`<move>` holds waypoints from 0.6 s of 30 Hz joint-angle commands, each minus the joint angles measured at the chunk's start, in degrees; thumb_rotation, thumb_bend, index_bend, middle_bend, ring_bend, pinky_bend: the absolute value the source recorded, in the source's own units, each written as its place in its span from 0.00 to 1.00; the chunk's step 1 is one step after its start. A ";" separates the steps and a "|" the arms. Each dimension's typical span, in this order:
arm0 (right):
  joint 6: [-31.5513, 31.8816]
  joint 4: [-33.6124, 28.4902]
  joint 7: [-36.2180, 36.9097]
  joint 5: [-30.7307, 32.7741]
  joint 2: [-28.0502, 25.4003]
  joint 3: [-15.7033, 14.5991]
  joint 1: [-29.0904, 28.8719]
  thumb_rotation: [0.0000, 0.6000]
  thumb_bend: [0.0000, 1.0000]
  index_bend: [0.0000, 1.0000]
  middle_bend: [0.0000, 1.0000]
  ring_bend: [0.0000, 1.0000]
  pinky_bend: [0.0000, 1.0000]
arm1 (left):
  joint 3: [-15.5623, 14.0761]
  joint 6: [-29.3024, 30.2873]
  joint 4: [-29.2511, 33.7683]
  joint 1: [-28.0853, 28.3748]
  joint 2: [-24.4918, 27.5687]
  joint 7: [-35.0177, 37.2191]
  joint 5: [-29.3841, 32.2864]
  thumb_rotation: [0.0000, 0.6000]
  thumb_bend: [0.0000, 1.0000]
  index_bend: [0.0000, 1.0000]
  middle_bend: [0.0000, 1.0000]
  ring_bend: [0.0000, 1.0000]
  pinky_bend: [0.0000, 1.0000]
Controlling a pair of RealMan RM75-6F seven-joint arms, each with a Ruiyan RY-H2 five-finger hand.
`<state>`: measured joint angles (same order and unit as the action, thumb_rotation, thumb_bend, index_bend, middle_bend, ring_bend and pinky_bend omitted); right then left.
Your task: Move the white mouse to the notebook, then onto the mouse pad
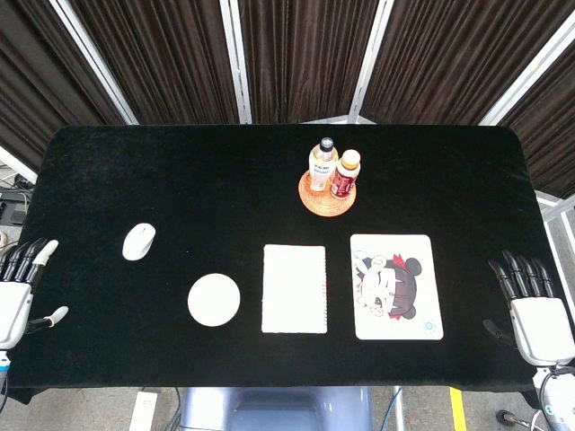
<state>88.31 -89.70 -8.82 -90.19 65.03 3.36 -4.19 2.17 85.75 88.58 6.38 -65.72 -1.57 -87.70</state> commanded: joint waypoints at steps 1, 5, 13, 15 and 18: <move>-0.02 -0.08 0.03 0.02 -0.03 0.02 -0.01 1.00 0.00 0.09 0.00 0.00 0.00 | -0.04 -0.01 -0.26 -0.02 -0.07 0.09 -0.01 1.00 0.00 0.00 0.00 0.00 0.00; 0.03 -0.40 0.14 0.01 -0.28 -0.02 0.05 1.00 0.00 0.09 0.00 0.00 0.00 | 0.10 -1.39 -1.24 0.73 -0.37 0.60 0.31 1.00 0.00 0.00 0.00 0.00 0.00; -0.27 -1.59 0.55 1.65 -0.97 0.84 -0.01 1.00 0.00 0.09 0.00 0.00 0.00 | 3.20 -14.42 -13.54 11.15 -2.37 -0.02 0.85 1.00 0.00 0.00 0.00 0.00 0.00; -0.93 -1.47 -0.17 2.73 -0.82 1.16 -0.18 1.00 0.00 0.09 0.00 0.00 0.00 | 3.47 -18.77 -19.27 14.64 -3.78 0.30 0.46 1.00 0.00 0.00 0.00 0.00 0.00; -1.98 -1.43 -2.24 5.19 -0.25 2.04 -0.50 1.00 0.00 0.09 0.00 0.00 0.00 | 2.41 -24.82 -32.48 20.77 -8.54 3.37 -2.71 1.00 0.00 0.00 0.00 0.00 0.00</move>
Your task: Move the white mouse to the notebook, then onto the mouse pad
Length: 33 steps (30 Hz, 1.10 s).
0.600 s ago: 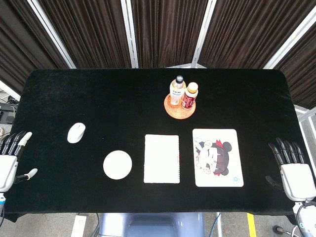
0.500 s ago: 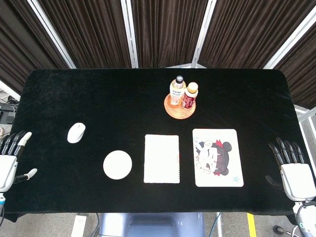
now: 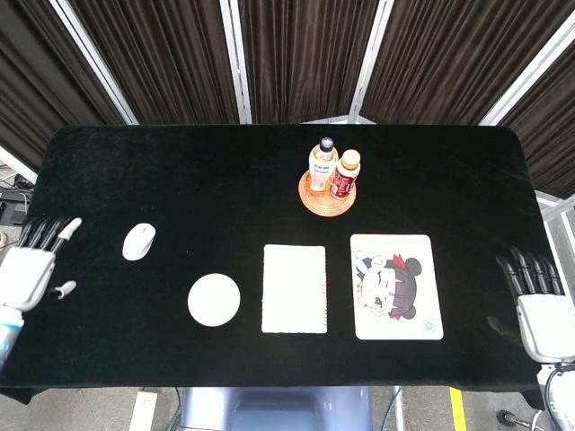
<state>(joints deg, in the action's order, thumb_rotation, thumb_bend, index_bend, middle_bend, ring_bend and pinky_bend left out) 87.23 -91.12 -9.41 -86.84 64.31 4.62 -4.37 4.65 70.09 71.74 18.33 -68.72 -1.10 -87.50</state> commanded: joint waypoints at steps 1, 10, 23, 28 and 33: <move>-1.10 -0.21 -2.08 2.40 0.57 1.02 -0.40 1.00 0.00 0.09 0.00 0.00 0.00 | -0.70 -9.78 -19.06 9.90 -6.86 4.83 -3.99 1.00 0.00 0.00 0.00 0.00 0.00; -1.61 -0.82 -4.57 5.20 1.10 2.13 -0.66 1.00 0.00 0.09 0.00 0.00 0.00 | -5.10 -13.20 -41.34 16.25 -18.10 18.72 -8.61 1.00 0.00 0.00 0.00 0.00 0.00; -2.59 0.09 -3.22 7.47 0.80 2.98 -0.93 1.00 0.00 0.09 0.00 0.00 0.00 | -6.14 -19.24 -53.66 20.17 -29.31 22.45 -6.75 1.00 0.00 0.00 0.00 0.00 0.00; -2.35 0.12 -2.35 7.72 0.39 3.24 -0.83 1.00 0.00 0.09 0.00 0.00 0.00 | -6.52 -17.98 -53.64 20.83 -30.26 24.01 -6.56 1.00 0.00 0.00 0.00 0.00 0.00; -2.31 0.15 -2.14 7.80 0.26 3.22 -0.76 1.00 0.00 0.09 0.00 0.00 0.00 | -7.31 -16.66 -52.46 20.95 -30.00 24.54 -7.10 1.00 0.00 0.00 0.00 0.00 0.00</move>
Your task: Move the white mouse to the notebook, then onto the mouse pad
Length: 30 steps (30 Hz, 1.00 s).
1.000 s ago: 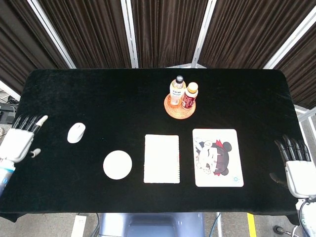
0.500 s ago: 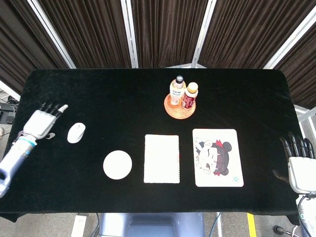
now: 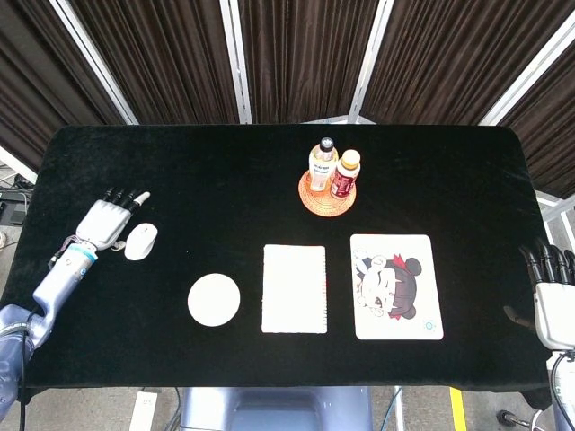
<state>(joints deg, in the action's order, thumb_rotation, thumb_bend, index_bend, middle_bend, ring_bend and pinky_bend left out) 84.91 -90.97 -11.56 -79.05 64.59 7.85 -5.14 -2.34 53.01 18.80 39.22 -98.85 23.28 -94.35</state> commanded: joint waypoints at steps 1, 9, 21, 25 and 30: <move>0.02 0.00 0.04 0.04 -0.05 -0.01 0.03 1.00 0.00 0.09 0.00 0.00 0.00 | -0.58 0.85 0.97 0.08 0.25 0.17 -0.43 1.00 0.00 0.00 0.00 0.00 0.00; -0.05 0.08 0.35 0.43 -0.18 0.07 0.06 1.00 0.00 0.09 0.00 0.00 0.00 | -2.81 1.58 6.81 0.25 1.36 -1.03 -1.74 1.00 0.00 0.00 0.00 0.00 0.00; -0.78 0.65 0.52 1.22 -0.02 0.16 -0.20 1.00 0.00 0.09 0.00 0.00 0.00 | -4.19 0.68 13.30 1.36 4.57 -3.83 -2.03 1.00 0.00 0.04 0.00 0.02 0.01; -0.71 0.71 0.52 1.44 -0.01 0.29 -0.21 1.00 0.00 0.09 0.00 0.00 0.00 | -4.32 0.56 12.29 1.58 3.93 -2.50 -1.81 1.00 0.00 0.29 0.19 0.22 0.19; -0.73 0.79 0.41 1.62 0.06 0.33 -0.24 1.00 0.00 0.09 0.00 0.00 0.00 | -4.59 2.07 10.47 1.62 3.35 -1.89 -2.21 1.00 0.00 0.60 0.47 0.47 0.43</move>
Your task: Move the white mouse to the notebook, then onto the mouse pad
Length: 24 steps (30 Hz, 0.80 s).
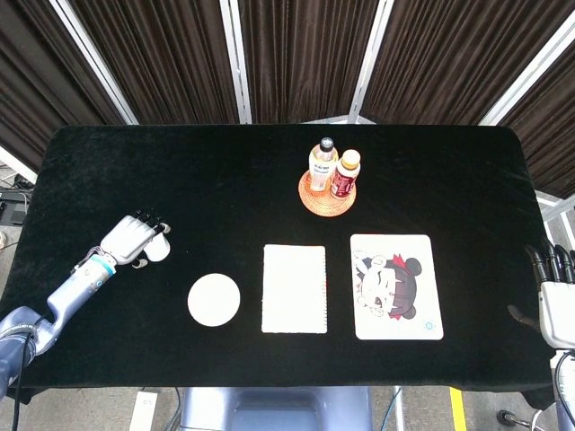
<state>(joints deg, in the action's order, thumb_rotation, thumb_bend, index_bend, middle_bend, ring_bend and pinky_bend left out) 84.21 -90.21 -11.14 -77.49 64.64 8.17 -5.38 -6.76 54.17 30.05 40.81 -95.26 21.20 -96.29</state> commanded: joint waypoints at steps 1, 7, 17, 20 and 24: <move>-0.05 0.08 0.03 0.12 0.01 0.01 0.01 1.00 0.00 0.09 0.00 0.00 0.00 | -0.17 1.63 -1.30 -0.03 -0.37 0.17 -0.37 1.00 0.00 0.63 0.51 0.49 0.45; -0.23 0.24 0.45 0.59 -0.09 0.15 0.02 1.00 0.00 0.09 0.00 0.00 0.00 | 0.02 6.03 -1.67 -0.04 0.17 2.25 -0.84 1.00 0.00 0.68 0.54 0.52 0.48; -0.64 -0.20 1.41 1.16 -0.57 0.43 -0.08 1.00 0.00 0.09 0.00 0.00 0.00 | 3.35 10.81 12.03 6.52 6.04 -1.70 -2.23 1.00 0.00 0.67 0.53 0.52 0.48; -0.88 -0.25 1.60 1.79 -0.73 0.67 -0.10 1.00 0.00 0.09 0.00 0.00 0.00 | 4.79 9.56 18.48 9.55 8.18 -4.88 -2.53 1.00 0.00 0.67 0.53 0.51 0.48; -1.30 -0.17 1.90 3.06 -0.90 1.12 -0.11 1.00 0.00 0.09 0.00 0.00 0.00 | 6.89 6.57 26.97 14.46 10.21 -9.40 -3.38 1.00 0.00 0.67 0.52 0.51 0.48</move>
<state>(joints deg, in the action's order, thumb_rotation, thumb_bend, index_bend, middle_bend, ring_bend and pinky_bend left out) 82.99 -90.42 -9.29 -74.54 63.78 9.21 -5.48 -1.96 62.83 51.45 51.22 -87.36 15.59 -98.82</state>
